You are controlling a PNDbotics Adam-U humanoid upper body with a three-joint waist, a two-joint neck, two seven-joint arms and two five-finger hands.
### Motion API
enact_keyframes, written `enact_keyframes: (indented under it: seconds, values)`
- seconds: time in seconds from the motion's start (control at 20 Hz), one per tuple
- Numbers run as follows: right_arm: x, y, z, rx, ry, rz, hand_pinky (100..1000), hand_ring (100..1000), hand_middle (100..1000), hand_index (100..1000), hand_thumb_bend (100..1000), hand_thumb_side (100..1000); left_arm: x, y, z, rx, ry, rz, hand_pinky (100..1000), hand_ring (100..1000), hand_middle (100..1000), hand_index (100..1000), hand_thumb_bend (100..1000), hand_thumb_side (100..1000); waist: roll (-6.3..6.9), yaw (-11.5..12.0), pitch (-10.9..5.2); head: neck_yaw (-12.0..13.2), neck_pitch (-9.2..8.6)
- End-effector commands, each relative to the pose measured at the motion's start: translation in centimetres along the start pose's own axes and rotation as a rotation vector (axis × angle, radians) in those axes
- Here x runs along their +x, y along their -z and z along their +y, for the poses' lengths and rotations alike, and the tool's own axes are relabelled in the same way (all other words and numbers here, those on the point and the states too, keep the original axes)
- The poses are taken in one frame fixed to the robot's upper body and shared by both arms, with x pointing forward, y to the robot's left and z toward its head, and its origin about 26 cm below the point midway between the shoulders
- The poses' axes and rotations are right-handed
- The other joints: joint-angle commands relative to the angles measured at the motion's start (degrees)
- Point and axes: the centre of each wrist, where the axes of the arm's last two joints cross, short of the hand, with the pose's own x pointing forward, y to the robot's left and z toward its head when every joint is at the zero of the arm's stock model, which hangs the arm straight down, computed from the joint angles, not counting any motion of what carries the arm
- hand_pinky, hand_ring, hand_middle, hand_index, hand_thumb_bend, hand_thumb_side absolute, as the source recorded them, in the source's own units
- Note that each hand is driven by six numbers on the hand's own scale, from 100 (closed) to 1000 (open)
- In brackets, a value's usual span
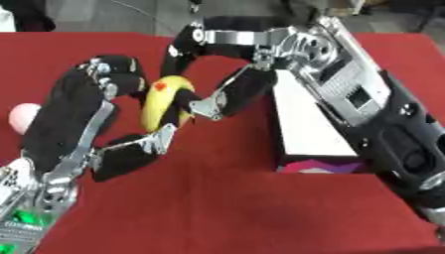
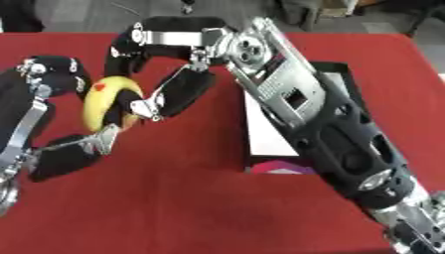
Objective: Pick up the objects with one hand, pass them to the other hand, and then place them into the box on the other side of the table.
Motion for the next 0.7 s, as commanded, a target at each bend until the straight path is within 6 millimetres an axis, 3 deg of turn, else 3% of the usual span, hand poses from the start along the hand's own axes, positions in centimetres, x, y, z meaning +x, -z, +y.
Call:
enact_keyframes:
  seconds: [0.05,0.15,0.25,0.35,0.45,0.55,0.7]
  values:
    - [1.05,-0.16,-0.61,-0.023,-0.008,-0.034,804,771,287,456,100,156,0.11,0.36,0.84,0.046,0.017,0.013,607,456,425,515,100,298,0.24,-0.05,-1.77,-0.16,-0.07]
    - [1.10,-0.21,-0.59,-0.028,-0.002,-0.037,801,763,273,443,100,144,0.06,0.30,0.82,0.051,0.015,0.045,624,473,449,548,100,166,0.24,-0.06,-1.78,-0.19,-0.06]
    - [1.09,-0.28,-0.60,-0.036,0.005,-0.038,799,758,268,438,100,138,0.09,0.24,0.74,0.051,0.002,0.073,659,513,495,604,100,132,0.25,-0.11,-1.79,-0.19,-0.06]
    - [1.04,-0.38,-0.66,-0.049,0.013,-0.037,797,754,262,433,100,134,0.11,0.16,0.65,0.041,-0.016,0.091,707,568,567,683,138,220,0.27,-0.15,-1.82,-0.23,-0.03]
    - [0.99,-0.50,-0.72,-0.061,0.020,-0.036,797,751,260,431,100,131,0.01,0.06,0.64,0.028,-0.027,0.106,739,619,630,770,329,364,0.29,-0.19,-1.85,-0.30,-0.03]
    - [0.91,-0.66,-0.81,-0.073,0.028,-0.033,798,752,259,431,100,130,-0.22,-0.10,0.62,0.017,-0.033,0.130,755,656,676,836,449,474,0.34,-0.24,-1.87,-0.42,-0.06]
    - [0.78,-0.84,-0.91,-0.086,0.036,-0.028,800,752,259,432,100,127,-0.51,-0.35,0.58,0.007,-0.047,0.166,759,667,693,872,509,538,0.41,-0.32,-1.87,-0.52,-0.05]
